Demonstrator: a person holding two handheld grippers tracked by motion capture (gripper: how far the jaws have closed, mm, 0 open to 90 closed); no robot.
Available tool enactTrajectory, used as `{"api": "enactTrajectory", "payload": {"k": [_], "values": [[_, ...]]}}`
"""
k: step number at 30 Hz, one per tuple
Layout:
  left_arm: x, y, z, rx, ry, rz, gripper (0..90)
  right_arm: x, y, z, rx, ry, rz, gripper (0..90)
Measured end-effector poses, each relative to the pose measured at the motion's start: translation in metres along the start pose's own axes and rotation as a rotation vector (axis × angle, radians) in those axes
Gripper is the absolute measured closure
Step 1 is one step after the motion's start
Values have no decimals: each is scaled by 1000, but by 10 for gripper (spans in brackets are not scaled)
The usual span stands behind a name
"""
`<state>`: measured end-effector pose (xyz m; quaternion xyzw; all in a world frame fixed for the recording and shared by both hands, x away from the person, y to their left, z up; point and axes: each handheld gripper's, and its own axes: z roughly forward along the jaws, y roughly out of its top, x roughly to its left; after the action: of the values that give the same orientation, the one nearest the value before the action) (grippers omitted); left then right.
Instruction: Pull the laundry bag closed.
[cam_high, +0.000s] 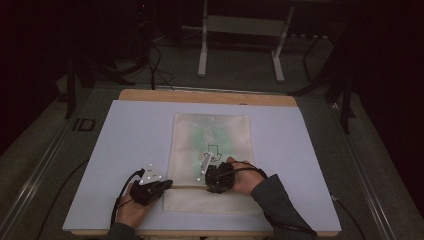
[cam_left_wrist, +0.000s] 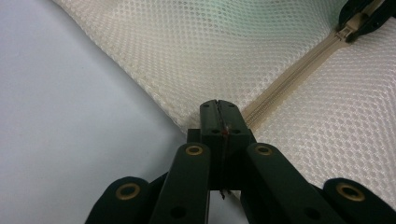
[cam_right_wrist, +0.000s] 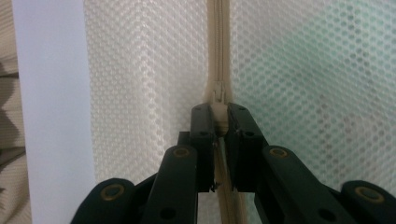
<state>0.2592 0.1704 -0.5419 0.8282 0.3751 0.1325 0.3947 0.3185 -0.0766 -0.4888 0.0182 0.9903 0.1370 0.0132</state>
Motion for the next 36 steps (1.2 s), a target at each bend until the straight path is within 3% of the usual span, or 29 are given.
{"api": "enactTrajectory", "payload": {"k": [36], "values": [[1,0,0,-1,-5,-6,896,-2,-25,-13,-12,1,27,821]]}}
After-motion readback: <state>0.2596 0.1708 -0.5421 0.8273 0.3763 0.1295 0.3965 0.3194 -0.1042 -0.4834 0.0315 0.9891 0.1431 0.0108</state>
